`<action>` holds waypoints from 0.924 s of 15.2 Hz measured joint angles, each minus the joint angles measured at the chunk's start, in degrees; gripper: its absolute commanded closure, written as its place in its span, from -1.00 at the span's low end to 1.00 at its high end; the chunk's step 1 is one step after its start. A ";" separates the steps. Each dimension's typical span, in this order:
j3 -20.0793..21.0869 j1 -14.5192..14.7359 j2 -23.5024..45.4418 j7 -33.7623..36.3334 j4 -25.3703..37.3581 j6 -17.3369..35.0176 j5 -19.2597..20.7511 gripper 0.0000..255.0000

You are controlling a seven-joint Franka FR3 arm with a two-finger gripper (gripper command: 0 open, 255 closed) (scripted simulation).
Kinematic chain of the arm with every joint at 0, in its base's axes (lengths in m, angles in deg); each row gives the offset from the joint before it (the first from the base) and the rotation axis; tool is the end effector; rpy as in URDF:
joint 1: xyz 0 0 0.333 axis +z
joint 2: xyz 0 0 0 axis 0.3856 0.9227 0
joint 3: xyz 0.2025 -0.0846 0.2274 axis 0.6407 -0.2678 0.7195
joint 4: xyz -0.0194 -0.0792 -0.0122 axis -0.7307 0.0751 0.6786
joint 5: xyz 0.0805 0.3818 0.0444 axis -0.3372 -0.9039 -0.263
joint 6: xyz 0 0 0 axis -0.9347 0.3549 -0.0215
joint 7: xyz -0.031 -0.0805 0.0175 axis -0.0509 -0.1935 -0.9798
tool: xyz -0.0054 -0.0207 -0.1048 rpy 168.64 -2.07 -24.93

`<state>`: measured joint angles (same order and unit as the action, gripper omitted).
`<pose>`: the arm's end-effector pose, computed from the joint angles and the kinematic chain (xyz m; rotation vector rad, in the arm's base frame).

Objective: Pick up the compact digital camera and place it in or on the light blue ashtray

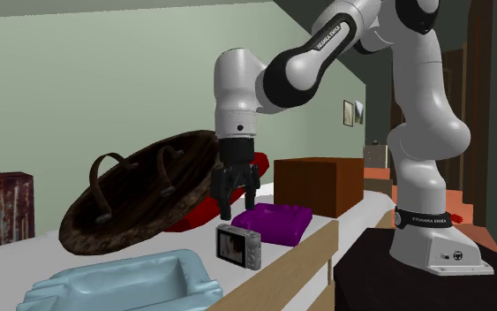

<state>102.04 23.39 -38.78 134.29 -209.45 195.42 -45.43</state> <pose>0.4794 0.2229 0.3270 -3.0677 0.6294 0.0599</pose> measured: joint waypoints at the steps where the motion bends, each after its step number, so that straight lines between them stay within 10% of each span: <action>1: -0.08 0.19 1.31 0.93 0.53 0.81 0.87 -1.00; 14: -0.82 1.13 6.87 3.86 -0.13 6.73 4.37 -1.00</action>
<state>101.21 24.52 -31.91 138.15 -209.58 202.14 -41.06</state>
